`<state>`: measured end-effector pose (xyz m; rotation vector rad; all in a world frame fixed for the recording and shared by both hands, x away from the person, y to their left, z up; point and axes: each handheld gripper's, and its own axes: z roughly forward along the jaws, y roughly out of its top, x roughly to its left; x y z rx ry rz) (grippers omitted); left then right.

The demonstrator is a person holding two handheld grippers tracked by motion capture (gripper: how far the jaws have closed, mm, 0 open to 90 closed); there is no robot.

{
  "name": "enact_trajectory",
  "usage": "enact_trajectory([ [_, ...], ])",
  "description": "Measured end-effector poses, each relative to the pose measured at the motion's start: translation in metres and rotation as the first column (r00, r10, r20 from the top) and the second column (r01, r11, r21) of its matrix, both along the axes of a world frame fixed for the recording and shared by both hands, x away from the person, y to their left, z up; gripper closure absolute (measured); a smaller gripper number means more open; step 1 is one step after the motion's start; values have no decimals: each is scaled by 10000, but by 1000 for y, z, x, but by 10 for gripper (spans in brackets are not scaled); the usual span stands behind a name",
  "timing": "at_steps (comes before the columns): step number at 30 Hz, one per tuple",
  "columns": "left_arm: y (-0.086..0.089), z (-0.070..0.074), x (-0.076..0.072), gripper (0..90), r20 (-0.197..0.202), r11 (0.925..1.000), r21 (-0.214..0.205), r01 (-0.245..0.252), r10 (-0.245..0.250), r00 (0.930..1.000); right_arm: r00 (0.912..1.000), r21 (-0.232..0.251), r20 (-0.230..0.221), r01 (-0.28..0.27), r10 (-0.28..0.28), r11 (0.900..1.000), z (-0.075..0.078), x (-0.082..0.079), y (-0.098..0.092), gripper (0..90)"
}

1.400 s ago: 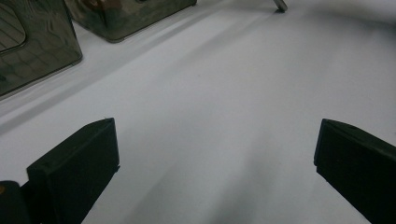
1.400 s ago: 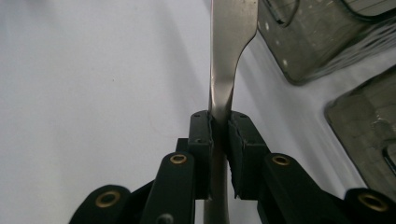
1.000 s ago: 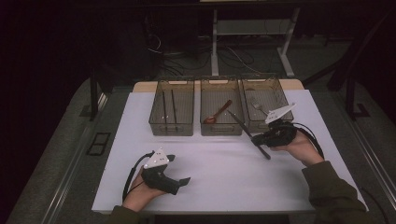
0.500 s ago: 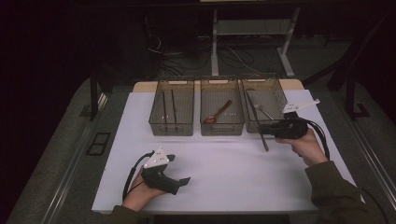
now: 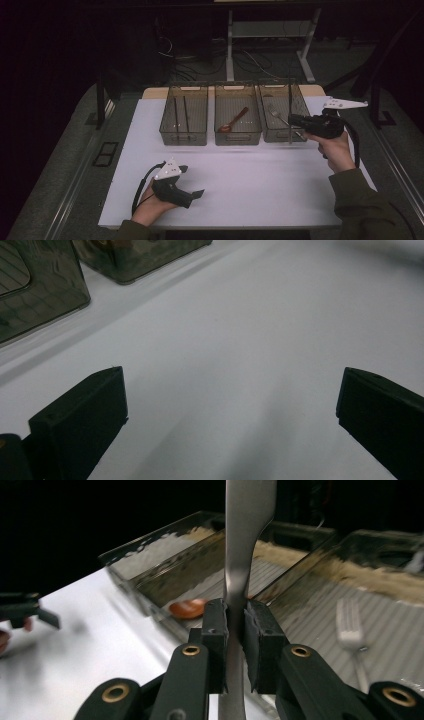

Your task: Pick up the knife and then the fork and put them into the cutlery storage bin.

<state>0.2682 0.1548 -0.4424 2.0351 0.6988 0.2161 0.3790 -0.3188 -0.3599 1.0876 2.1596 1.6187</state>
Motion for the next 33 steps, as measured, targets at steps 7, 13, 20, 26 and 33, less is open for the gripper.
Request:
enact_trajectory([
  [7,0,0,0,0,-31,10000,-34,-47,47,10000,9955,50,506,799,-801,9968,18,16,-9,792],
  [13,0,0,0,0,-1,10000,-41,-55,55,10000,9885,-447,732,1355,-1320,9898,29,35,-12,792],
  [20,0,0,0,0,12,10000,-32,-49,49,10000,9852,-1338,367,1709,-1675,9762,24,54,-11,792],
  [26,0,0,-1,0,14,10000,-32,-13,13,10000,9808,-2050,-414,1784,-1906,9624,9,67,-12,792],
  [33,0,0,-1,0,14,10000,-59,3,-3,10000,9676,-2976,-1408,1603,-2093,9411,-8,77,-11,792],
])
